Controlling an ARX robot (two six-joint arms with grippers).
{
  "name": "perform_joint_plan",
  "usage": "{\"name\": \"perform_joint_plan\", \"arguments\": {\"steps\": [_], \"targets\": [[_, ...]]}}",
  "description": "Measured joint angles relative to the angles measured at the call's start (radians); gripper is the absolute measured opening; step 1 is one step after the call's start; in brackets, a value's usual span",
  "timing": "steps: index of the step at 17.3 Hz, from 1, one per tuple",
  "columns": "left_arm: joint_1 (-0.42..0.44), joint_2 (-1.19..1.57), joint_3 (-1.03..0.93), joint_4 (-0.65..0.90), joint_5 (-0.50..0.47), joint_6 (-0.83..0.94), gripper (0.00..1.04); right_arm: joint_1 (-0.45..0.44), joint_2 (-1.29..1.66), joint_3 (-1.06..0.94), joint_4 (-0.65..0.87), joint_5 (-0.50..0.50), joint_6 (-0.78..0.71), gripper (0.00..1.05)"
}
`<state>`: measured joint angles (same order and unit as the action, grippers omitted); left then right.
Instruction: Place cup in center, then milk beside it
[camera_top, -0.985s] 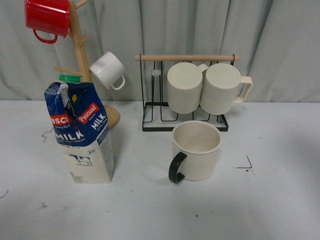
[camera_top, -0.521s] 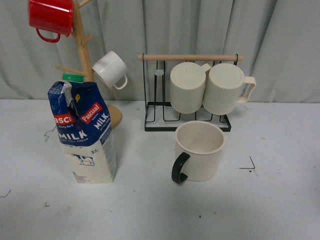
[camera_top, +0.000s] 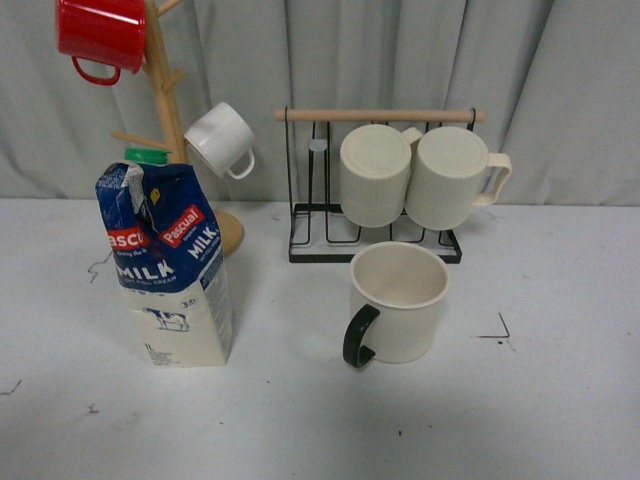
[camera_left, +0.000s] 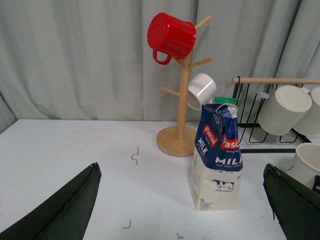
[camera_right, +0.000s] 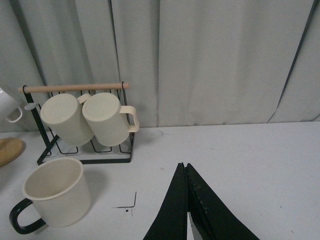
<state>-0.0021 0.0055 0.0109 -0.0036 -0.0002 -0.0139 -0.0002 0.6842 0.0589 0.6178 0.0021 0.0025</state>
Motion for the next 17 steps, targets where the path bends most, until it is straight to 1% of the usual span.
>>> {"name": "perform_joint_plan", "arguments": {"steps": [1, 2, 3, 5, 8, 12, 17], "targets": [[0.0, 0.0, 0.0, 0.0, 0.0, 0.0, 0.98, 0.0, -0.021, -0.006, -0.009, 0.0, 0.0, 0.02], [0.0, 0.0, 0.0, 0.0, 0.0, 0.0, 0.98, 0.0, -0.02, -0.035, 0.045, 0.0, 0.0, 0.02], [0.0, 0.0, 0.0, 0.0, 0.0, 0.0, 0.98, 0.0, -0.044, -0.047, -0.013, 0.001, 0.0, 0.02], [0.0, 0.0, 0.0, 0.0, 0.0, 0.0, 0.98, 0.0, -0.113, -0.047, -0.06, 0.0, 0.0, 0.02], [0.0, 0.0, 0.0, 0.0, 0.0, 0.0, 0.98, 0.0, -0.248, -0.047, -0.188, 0.0, 0.0, 0.02], [0.0, 0.0, 0.0, 0.0, 0.0, 0.0, 0.98, 0.0, -0.359, -0.047, -0.294, 0.0, 0.0, 0.02], [0.0, 0.0, 0.0, 0.0, 0.0, 0.0, 0.98, 0.0, -0.454, -0.047, -0.388, 0.0, 0.0, 0.02]]}}
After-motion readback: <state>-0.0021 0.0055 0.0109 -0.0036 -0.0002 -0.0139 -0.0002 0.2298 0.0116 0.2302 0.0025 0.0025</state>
